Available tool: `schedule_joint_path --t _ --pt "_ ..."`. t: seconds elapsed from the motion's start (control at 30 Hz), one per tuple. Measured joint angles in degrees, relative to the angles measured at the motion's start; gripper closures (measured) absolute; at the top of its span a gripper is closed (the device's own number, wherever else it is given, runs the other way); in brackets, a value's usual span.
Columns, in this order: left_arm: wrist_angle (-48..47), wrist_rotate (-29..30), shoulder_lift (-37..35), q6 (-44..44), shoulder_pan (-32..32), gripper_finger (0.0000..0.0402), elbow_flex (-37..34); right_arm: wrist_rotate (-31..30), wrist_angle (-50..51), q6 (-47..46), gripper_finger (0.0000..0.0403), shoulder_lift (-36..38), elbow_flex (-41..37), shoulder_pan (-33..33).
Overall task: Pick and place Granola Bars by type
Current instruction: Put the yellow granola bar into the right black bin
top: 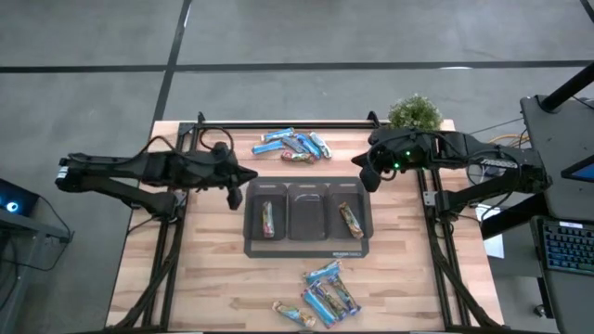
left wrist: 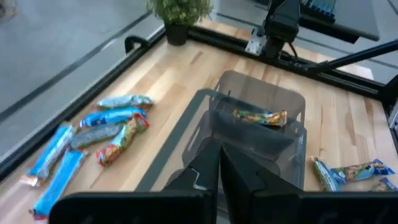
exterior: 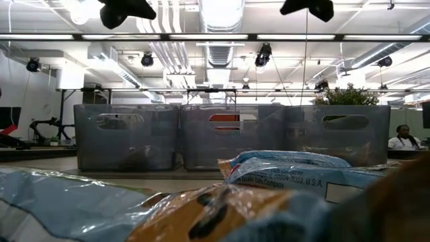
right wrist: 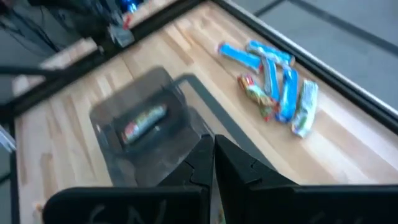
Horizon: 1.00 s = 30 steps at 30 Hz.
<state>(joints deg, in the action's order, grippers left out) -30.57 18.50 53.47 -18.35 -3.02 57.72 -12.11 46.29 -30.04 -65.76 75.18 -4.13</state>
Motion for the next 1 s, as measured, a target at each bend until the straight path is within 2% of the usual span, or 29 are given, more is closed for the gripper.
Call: schedule_joint_path --t 0.2,0.43,0.63,0.73,1.0 --pt "0.1 -1.1 -1.1 1.8 0.0 0.0401 0.0 0.0 -4.5 0.0 0.0394 -2.1 0.0 -3.0" --pt "0.1 -1.4 -1.0 3.2 0.0 0.0401 0.0 0.9 -5.0 0.0 0.0394 -7.5 0.9 -8.5" --pt "0.1 -1.3 -1.0 2.8 0.0 0.0401 0.0 6.1 -5.1 3.0 0.0394 -12.0 3.6 -13.7" --pt "0.1 -1.3 -1.0 2.8 0.1 0.0401 0.0 6.7 -5.1 4.6 0.0394 -14.0 5.1 -15.3" --pt "0.1 2.2 -1.0 2.9 0.1 0.0401 0.0 13.3 -5.1 7.3 0.0394 -18.7 8.2 -20.4"
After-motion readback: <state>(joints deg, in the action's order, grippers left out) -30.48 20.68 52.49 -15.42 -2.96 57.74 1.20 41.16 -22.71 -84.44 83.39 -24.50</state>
